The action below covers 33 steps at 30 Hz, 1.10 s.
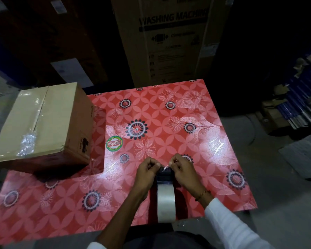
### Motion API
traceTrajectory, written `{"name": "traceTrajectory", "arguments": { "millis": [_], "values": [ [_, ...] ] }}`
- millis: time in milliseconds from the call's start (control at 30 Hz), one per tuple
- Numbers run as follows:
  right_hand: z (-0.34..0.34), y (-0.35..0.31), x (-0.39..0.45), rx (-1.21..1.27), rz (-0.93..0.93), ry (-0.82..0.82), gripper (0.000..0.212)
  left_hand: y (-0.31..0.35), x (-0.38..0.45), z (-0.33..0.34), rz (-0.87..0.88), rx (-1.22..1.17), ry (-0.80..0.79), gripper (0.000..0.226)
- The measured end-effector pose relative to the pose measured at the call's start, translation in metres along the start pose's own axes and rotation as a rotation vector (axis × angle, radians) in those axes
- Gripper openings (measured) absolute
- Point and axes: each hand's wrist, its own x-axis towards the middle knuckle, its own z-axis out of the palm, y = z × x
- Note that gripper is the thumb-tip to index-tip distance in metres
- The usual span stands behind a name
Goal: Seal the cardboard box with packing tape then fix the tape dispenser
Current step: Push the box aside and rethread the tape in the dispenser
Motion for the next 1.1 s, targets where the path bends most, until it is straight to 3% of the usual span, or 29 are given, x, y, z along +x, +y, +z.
{"name": "traceTrajectory", "arguments": {
  "millis": [233,433,533,900,1100],
  "values": [
    [0.003,0.005,0.0,-0.065,-0.052,0.038,0.013,-0.002,-0.002,0.004,-0.003,0.013,0.069,0.016],
    [-0.011,0.008,0.003,0.256,0.059,-0.149,0.017,0.005,0.001,-0.014,-0.203,-0.183,-0.1,0.008],
    [-0.014,0.006,0.005,0.388,0.115,-0.188,0.013,0.009,0.006,-0.019,-0.273,-0.22,-0.134,0.015],
    [-0.021,0.004,0.012,0.389,0.118,-0.233,0.009,0.005,0.013,-0.029,-0.321,-0.285,-0.294,0.026],
    [-0.017,0.0,0.01,0.153,-0.055,-0.206,0.012,-0.002,0.012,-0.036,-0.385,-0.401,-0.372,0.012]
  ]
}}
